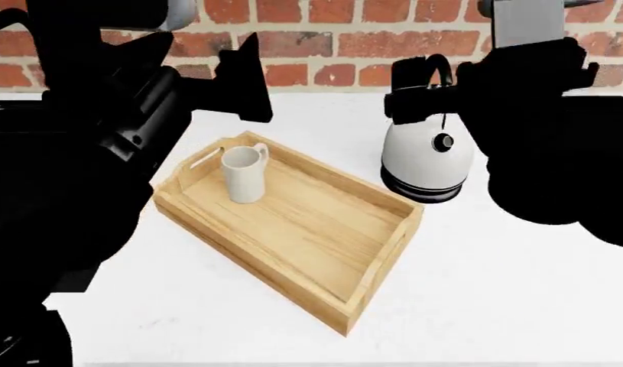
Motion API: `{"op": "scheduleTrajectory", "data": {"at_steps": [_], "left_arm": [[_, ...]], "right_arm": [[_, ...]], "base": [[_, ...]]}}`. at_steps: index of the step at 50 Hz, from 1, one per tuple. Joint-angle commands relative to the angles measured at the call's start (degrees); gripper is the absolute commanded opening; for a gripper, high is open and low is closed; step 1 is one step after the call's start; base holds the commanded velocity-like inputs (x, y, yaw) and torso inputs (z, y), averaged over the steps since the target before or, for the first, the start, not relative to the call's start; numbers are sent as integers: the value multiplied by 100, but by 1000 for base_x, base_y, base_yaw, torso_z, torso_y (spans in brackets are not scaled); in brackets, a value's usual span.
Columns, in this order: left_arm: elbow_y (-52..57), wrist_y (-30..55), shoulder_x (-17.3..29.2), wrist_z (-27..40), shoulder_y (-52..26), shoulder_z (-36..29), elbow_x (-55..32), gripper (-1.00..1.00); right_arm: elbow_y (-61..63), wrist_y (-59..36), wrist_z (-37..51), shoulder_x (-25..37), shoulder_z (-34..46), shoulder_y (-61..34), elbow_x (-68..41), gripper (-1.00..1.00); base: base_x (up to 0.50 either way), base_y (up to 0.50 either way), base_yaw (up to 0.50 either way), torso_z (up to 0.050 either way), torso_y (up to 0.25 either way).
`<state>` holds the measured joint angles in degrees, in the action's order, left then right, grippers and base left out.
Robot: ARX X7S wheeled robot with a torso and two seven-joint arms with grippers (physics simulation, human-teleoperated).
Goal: Pick the kettle from the counter and place it on the tray. Then pick the mug from the cabinet and place it on the tray. Then close the cabinet doors.
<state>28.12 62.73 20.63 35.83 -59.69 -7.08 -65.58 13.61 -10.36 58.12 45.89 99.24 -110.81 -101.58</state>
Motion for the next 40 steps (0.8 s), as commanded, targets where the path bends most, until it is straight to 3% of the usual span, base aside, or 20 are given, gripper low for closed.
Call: {"op": "scheduleTrajectory", "data": {"at_steps": [1, 20, 40], "left_arm": [[364, 83, 203, 71, 180, 203, -272, 100], [343, -123, 354, -108, 450, 283, -239, 100], [259, -359, 398, -297, 664, 257, -101, 100]], "right_arm": [[-1806, -497, -741, -1019, 55, -137, -685, 100], [-3069, -729, -961, -1369, 164, -133, -664, 100], [-4921, -731, -1858, -2288, 320, 556, -620, 100]], "base": [[0, 0, 0, 0, 0], [0, 0, 0, 0, 0], [0, 0, 0, 0, 0]]}}
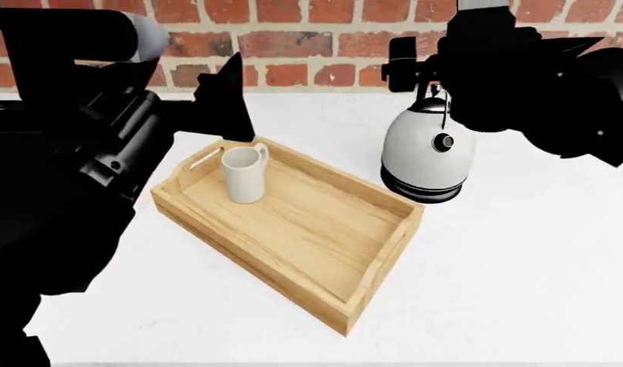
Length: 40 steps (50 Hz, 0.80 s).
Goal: Pick the kettle from the counter and place it on the tray. Then pick the mug from the cabinet and place it on the tray. Then close the cabinet doors.
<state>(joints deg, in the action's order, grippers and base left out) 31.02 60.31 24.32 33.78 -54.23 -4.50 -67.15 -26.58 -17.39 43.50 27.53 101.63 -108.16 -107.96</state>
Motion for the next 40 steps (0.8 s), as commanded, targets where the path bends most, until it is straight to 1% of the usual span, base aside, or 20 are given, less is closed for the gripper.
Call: {"op": "scheduleTrajectory", "data": {"at_steps": [1, 15, 22, 23, 40], "left_arm": [[-31, -131, 32, -103, 136, -5, 65, 100], [-164, -352, 84, -334, 346, -35, 237, 100], [-224, -465, 116, -432, 468, -34, 320, 100], [-224, -475, 122, -435, 486, -27, 321, 100], [-260, -638, 162, -517, 695, -37, 422, 100]], "right_arm": [[-1004, -34, -443, -500, 89, 321, 20, 100], [-3027, -185, -1407, -1492, 281, 779, 145, 100], [-3624, -242, -1711, -1756, 322, 945, 177, 100], [-3603, -212, -1717, -1736, 298, 959, 162, -100], [-2726, 152, -1287, -1239, 87, 967, 126, -100]], "base": [[0, 0, 0, 0, 0], [0, 0, 0, 0, 0], [0, 0, 0, 0, 0], [0, 0, 0, 0, 0], [0, 0, 0, 0, 0]]}}
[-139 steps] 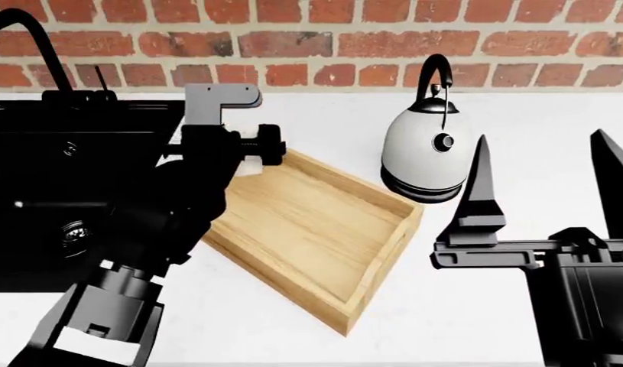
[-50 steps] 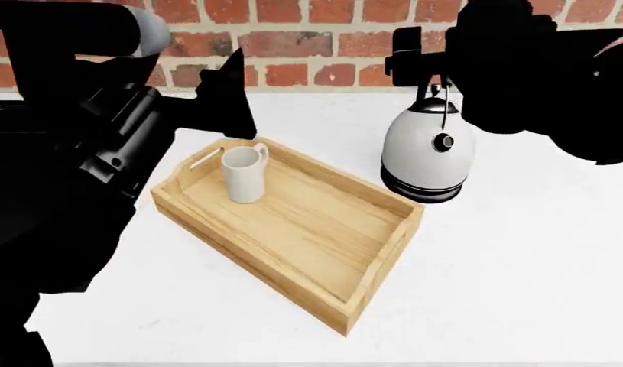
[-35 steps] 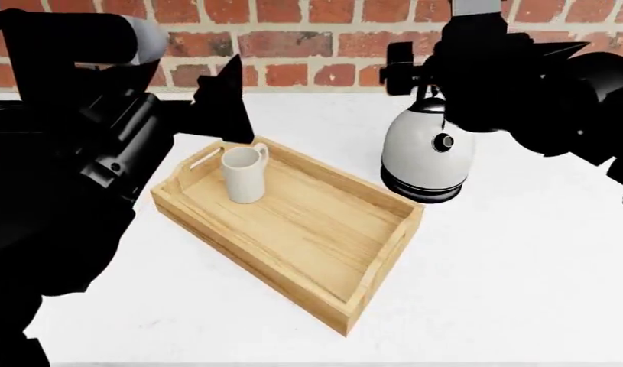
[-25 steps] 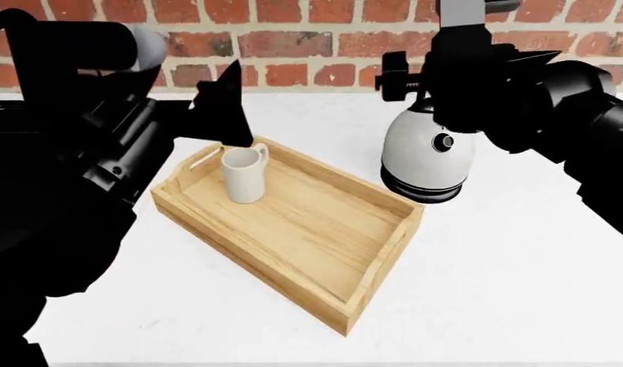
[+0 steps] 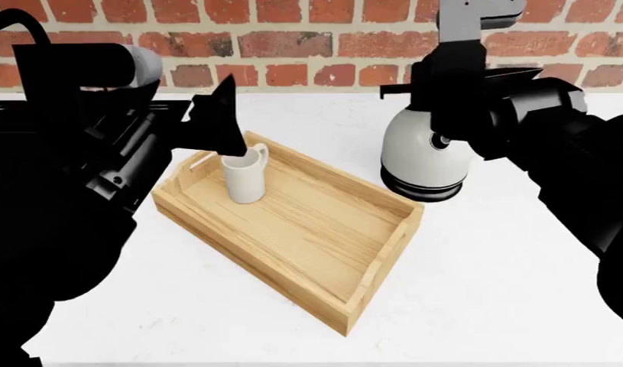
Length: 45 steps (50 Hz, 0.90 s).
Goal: Pick the kettle from the counter and place it on the tray. Then pick the mug from the cabinet and place it on the tray. Then close the cabinet doors.
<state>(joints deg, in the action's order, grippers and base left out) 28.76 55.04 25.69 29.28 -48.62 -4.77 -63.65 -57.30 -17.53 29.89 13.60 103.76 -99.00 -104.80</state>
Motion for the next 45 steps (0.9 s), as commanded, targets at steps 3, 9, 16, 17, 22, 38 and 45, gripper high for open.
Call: {"op": "scheduleTrajectory", "data": {"at_steps": [3, 9, 16, 17, 22, 38, 45], "left_arm": [[-48, -141, 29, -88, 166, -14, 91, 100], [-88, -157, 30, -97, 164, -18, 84, 100], [-134, -217, 41, -139, 198, -15, 110, 100], [-140, -213, 41, -135, 190, -13, 101, 100], [-117, -180, 51, -84, 160, 14, 24, 100], [68, -119, 163, 88, 166, 162, -212, 100], [295, -18, 333, 286, 157, 398, -537, 100]], "right_arm": [[632, 305, 218, 293, -150, -36, -123, -100], [1023, 532, 484, 515, -213, -241, -13, -100], [1389, 619, 740, 730, -256, -524, 88, -100], [1449, 633, 780, 764, -258, -566, 110, -100], [1750, 722, 984, 953, -309, -739, 172, -100], [4572, 681, 1601, 1846, -467, -1549, 471, -100], [5633, 661, 1851, 2040, -545, -1703, 534, -100]], "base": [[0, 0, 0, 0, 0], [0, 0, 0, 0, 0], [0, 0, 0, 0, 1], [0, 0, 0, 0, 0], [0, 0, 0, 0, 2], [0, 0, 0, 0, 1], [0, 0, 0, 0, 1]]}}
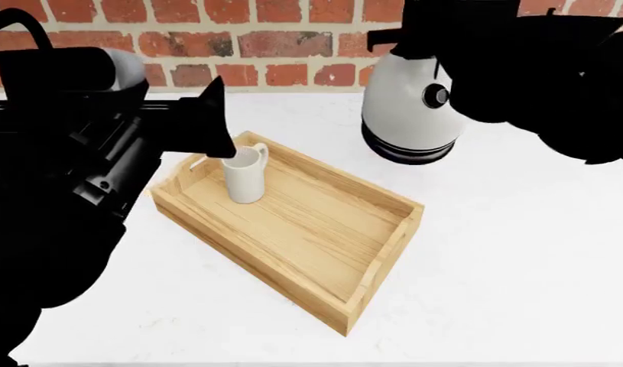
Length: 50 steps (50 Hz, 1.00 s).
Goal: Pick the kettle from the counter and place it on the tray. Then pick the mug from the cabinet and place it on the tray. Then close the cabinet doors.
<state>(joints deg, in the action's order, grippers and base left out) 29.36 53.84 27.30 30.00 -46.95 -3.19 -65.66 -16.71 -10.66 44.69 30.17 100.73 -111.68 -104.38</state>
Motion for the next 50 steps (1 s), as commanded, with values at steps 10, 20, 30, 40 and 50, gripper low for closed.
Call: {"op": "scheduleTrajectory", "data": {"at_steps": [10, 20, 30, 40, 50], "left_arm": [[515, 143, 409, 357, 168, 488, -614, 100], [640, -63, 585, 212, 627, 784, -589, 100], [659, -219, 657, 99, 944, 969, -554, 100], [549, -293, 660, 19, 1027, 983, -483, 100], [481, -389, 658, -85, 1160, 986, -373, 100]], "right_arm": [[2206, 154, 339, 296, -324, -192, 515, -100], [2587, 394, 317, 98, -411, 69, 606, -100], [2398, 594, 100, -162, -391, 443, 733, -100], [1984, 778, -151, -426, -325, 845, 885, -100], [1863, 865, -234, -456, -297, 1073, 944, -100]], "base": [[0, 0, 0, 0, 1], [0, 0, 0, 1, 1], [0, 0, 0, 0, 1], [0, 0, 0, 0, 1], [0, 0, 0, 1, 2]]}}
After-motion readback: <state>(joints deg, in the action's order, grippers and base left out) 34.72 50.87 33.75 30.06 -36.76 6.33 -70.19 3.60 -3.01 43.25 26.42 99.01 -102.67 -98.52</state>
